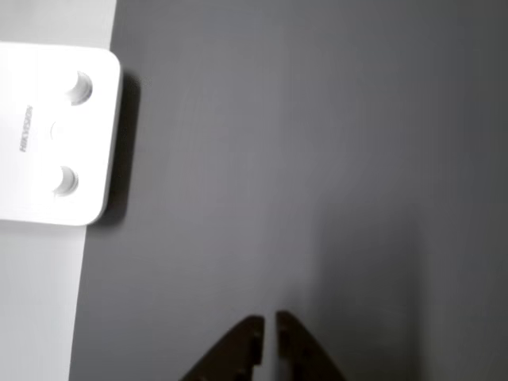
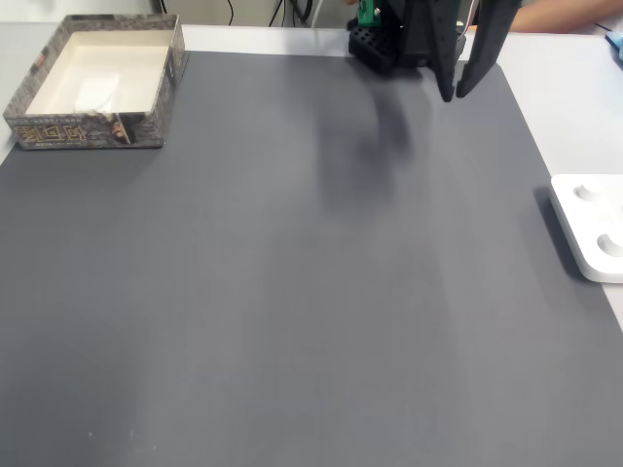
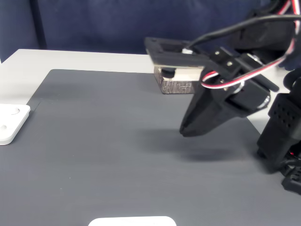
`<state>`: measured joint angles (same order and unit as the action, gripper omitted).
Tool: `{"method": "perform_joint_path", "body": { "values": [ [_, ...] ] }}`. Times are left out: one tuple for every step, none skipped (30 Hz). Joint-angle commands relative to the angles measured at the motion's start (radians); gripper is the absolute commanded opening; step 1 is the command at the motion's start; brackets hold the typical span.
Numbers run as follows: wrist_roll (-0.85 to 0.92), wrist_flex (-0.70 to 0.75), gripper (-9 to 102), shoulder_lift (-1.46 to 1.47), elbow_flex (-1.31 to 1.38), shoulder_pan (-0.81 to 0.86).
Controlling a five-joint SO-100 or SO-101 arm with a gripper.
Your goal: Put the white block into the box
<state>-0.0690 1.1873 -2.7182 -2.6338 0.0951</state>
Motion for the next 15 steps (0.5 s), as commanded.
{"method": "perform_joint_path", "body": {
  "values": [
    [0.012, -0.025, -2, -0.193, -0.086, 0.012],
    [0.012, -0.026, -2, -0.229, -0.109, 0.018],
    [0.012, -0.026, -2, -0.261, -0.13, 0.023],
    [0.012, -0.026, -2, -0.291, -0.149, 0.026],
    [0.012, -0.026, -2, -0.319, -0.166, 0.029],
    [0.012, -0.026, -2, -0.347, -0.181, 0.031],
    [0.014, -0.028, -2, -0.371, -0.196, 0.031],
    [0.015, -0.031, -2, -0.397, -0.212, 0.031],
    [0.015, -0.035, -2, -0.422, -0.227, 0.031],
    [0.015, -0.04, -2, -0.448, -0.244, 0.031],
    [0.015, -0.044, -2, -0.472, -0.262, 0.029],
    [0.017, -0.048, -2, -0.495, -0.279, 0.026],
    [0.017, -0.052, -2, -0.517, -0.295, 0.023],
    [0.017, -0.055, -2, -0.537, -0.31, 0.018],
    [0.017, -0.06, -2, -0.554, -0.324, 0.014]
  ]
}}
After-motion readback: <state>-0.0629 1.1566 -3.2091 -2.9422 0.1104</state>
